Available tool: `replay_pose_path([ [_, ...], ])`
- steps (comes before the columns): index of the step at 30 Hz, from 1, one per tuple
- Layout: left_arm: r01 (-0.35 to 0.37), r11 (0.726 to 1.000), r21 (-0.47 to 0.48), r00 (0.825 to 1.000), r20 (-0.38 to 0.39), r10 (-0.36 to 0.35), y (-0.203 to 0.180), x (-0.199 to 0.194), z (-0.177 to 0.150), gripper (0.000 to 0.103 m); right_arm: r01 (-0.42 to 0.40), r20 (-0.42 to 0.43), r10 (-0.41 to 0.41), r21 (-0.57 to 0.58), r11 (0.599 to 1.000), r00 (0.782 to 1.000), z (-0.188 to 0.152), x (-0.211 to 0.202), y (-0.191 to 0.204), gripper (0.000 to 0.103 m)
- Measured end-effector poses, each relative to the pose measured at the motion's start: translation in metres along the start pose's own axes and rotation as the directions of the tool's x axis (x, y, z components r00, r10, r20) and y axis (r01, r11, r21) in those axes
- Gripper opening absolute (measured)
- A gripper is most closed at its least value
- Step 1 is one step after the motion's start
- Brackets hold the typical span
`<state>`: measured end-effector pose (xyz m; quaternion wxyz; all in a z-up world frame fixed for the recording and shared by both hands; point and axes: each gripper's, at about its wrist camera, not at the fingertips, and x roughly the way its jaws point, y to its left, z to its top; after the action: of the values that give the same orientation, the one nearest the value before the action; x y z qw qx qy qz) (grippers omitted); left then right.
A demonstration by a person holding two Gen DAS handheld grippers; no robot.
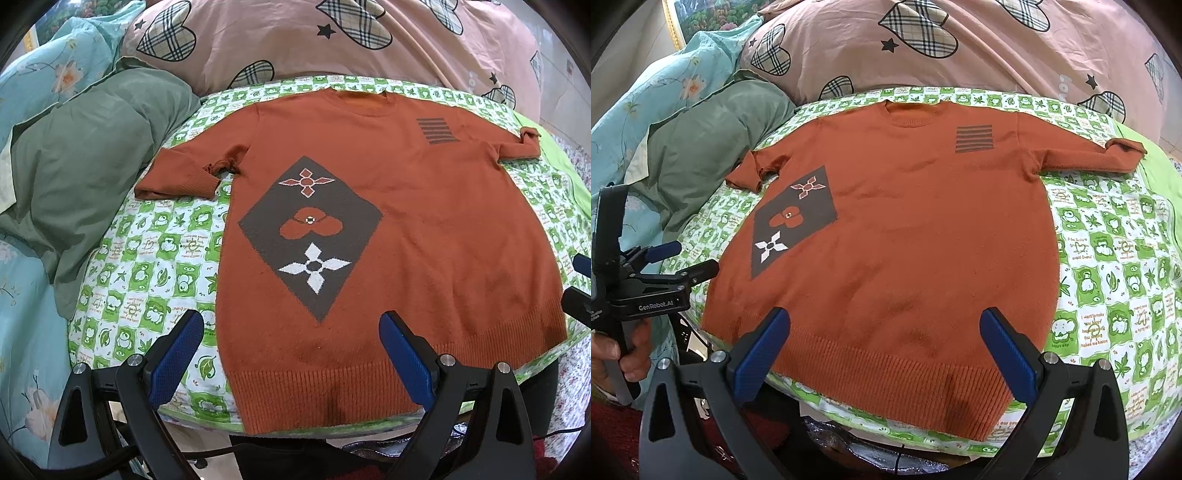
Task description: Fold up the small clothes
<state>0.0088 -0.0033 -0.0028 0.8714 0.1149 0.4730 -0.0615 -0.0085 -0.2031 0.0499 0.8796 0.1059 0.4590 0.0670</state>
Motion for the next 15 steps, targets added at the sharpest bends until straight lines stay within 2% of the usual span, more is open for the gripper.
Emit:
replay_pose_path([
  [3, -0.013, 1.0, 0.009, 1.0, 0.006, 0.013, 0.0, 0.001, 0.001, 0.096, -0.008, 0.001, 0.008, 0.0, 1.0, 1.0, -0.017, -0.017, -0.018, 0.102],
  [4, -0.011, 1.0, 0.007, 1.0, 0.009, 0.011, -0.001, 0.001, 0.001, 0.096, -0.009, 0.0, 0.009, 0.003, 1.0, 1.0, -0.041, -0.008, -0.013, 0.102],
  [5, -0.016, 1.0, 0.011, 1.0, 0.002, 0.016, -0.001, 0.002, 0.001, 0.096, -0.01, -0.001, 0.01, 0.008, 1.0, 1.0, -0.047, -0.002, -0.006, 0.102],
  [10, -0.025, 1.0, 0.018, 1.0, 0.01, 0.025, -0.003, 0.003, 0.004, 0.096, -0.016, 0.001, 0.016, 0.019, 1.0, 1.0, -0.03, 0.002, 0.012, 0.102],
  [15, -0.045, 0.999, 0.024, 0.996, 0.073, 0.043, -0.008, 0.004, 0.009, 0.096, -0.025, 0.007, 0.025, 0.034, 0.999, 1.0, -0.011, 0.009, 0.0, 0.102],
])
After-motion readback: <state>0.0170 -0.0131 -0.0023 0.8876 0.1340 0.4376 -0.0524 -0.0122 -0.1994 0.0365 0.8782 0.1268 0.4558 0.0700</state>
